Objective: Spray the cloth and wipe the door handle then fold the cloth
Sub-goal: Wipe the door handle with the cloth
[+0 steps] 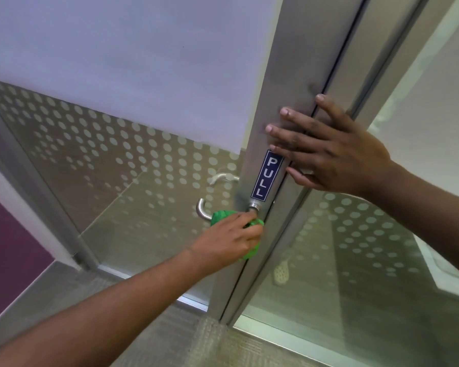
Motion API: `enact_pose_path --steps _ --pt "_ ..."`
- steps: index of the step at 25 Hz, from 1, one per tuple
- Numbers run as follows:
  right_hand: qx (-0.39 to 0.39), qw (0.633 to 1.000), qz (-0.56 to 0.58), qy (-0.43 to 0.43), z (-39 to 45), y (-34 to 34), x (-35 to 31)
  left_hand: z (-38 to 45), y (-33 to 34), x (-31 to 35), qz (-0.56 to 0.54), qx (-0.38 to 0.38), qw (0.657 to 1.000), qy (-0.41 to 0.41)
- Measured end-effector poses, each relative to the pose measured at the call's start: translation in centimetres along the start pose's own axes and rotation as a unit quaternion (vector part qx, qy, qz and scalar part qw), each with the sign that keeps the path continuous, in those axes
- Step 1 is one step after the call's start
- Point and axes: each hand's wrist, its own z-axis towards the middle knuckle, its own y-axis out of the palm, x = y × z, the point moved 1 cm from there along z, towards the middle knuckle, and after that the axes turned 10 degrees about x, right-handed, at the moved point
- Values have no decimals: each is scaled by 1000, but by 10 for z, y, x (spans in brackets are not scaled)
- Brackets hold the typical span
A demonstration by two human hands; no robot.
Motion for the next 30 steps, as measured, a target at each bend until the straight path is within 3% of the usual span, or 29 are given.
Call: enact_pose_path --steps 12,17,22,26,30 --pt "-3 1000 -10 13 2 1 -2 -14 -12 -3 -74 28 994 -71" --pt "-10 1000 -16 19 3 0 0 13 -2 1 -82 45 983 -158" --pt "-12 999 -35 20 4 -1 -1 -16 -1 1 -72 53 986 -139" --pt "-20 999 -41 12 4 -3 0 -31 -10 -26 -87 43 966 -241" --pt "-21 999 -40 16 5 -7 -1 -64 -21 -54 -87 44 955 -279"
